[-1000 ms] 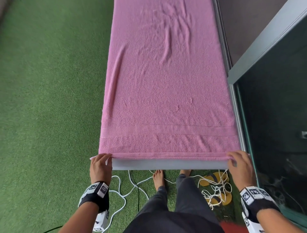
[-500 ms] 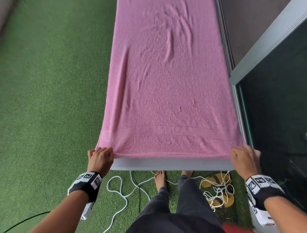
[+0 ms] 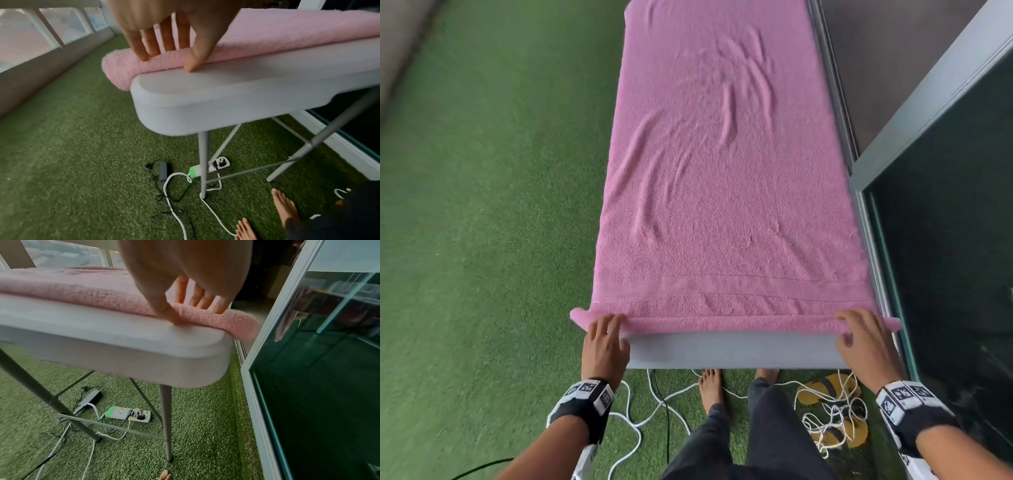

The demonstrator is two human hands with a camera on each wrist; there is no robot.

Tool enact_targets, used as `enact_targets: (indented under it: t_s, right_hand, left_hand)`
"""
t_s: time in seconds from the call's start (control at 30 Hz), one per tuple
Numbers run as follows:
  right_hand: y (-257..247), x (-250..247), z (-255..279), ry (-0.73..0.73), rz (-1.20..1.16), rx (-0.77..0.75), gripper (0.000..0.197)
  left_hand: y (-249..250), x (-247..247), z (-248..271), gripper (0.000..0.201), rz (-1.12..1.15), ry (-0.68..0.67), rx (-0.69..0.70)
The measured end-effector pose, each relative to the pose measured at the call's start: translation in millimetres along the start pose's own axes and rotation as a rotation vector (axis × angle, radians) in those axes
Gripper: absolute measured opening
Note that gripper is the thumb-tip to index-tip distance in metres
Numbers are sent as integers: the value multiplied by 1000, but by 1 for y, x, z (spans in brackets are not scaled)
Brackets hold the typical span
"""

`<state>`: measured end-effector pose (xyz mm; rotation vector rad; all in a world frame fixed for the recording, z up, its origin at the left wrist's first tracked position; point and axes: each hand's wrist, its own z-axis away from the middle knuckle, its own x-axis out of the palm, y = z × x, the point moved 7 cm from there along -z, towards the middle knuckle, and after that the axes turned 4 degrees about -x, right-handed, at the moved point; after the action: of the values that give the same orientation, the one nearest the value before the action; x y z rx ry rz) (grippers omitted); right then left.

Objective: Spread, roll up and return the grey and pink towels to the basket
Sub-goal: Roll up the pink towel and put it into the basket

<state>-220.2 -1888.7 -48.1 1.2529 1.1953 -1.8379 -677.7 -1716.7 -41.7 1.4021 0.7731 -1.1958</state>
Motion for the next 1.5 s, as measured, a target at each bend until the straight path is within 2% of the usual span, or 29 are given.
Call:
enact_targets:
  t_s: [0.07, 0.17, 0.23, 0.27, 0.33, 0.37, 0.4, 0.43, 0.53, 0.6, 0.67, 0.8, 0.87, 0.93, 1.0, 1.03, 1.1, 1.23, 1.33, 1.4, 1.47, 1.5]
  right_hand:
    - [4, -2, -6, 51, -36, 6, 36]
    - [3, -11, -13, 99, -45, 21, 26]
    - [3, -15, -16, 86, 55, 2, 20]
    - [2, -14, -19, 58, 94, -9, 29]
    - [3, -10, -24, 14, 137, -14, 35]
    - [4, -12, -27, 14, 142, -12, 28]
    - [4, -15, -29, 41, 152, -12, 16]
    - [3, -18, -30, 83, 157, -15, 9]
    - [4, -16, -28, 119, 106, 6, 17]
    - [-1, -5, -22, 85, 38, -47, 21]
    - [-2, 7, -17, 47, 30, -83, 29]
    - [-1, 2, -24, 62, 31, -99, 36]
    - [-3, -9, -35, 91, -10, -114, 36]
    - [-7, -19, -46, 110, 19, -145, 31]
    - [-7, -22, -59, 68, 70, -153, 24]
    - [-7, -22, -66, 34, 84, -150, 23]
    - [-5, -23, -77, 4, 90, -127, 19]
    - [-11, -29, -79, 89, 124, -161, 15]
    - [-8, -11, -73, -17, 127, -157, 29]
    - [-3, -7, -72, -19, 135, -152, 39]
    - [-3, -12, -76, 33, 59, -150, 39]
    - [-3, -17, -80, 65, 34, -152, 36]
  left_hand:
    - [-1, -7, -9, 41, 20, 42, 20]
    - [7, -24, -20, 12, -2, 83, 81]
    - [14, -29, -25, 27, -86, 1, 94]
    - [14, -28, -31, 31, -142, -75, 68]
    - [9, -20, -43, 28, -260, -201, 13]
    - [6, -17, -49, 22, -270, -204, -11]
    - [5, -18, -52, 14, -261, -181, -37]
    - [1, -18, -54, 14, -255, -135, -60]
    - [7, -19, -46, 21, -169, 24, -40]
    - [22, -10, -31, 33, -48, 33, 85]
    - [26, -1, -23, 40, -8, 32, 151]
    - [24, -4, -32, 28, 25, 86, 117]
    - [24, -10, -40, 24, -2, 37, 100]
    - [24, -8, -51, 30, -94, -108, 73]
    - [23, -2, -63, 36, -134, -231, 43]
    - [24, 0, -69, 33, -147, -245, 25]
    - [27, -3, -80, 15, -194, -182, -8]
    - [37, -7, -78, 31, -285, -19, 49]
    - [34, 8, -70, 46, -172, -36, 57]
    - [30, 12, -69, 41, -78, -36, 57]
    - [27, 8, -71, 29, -33, -11, 80]
    - [26, 6, -74, 29, -32, -13, 88]
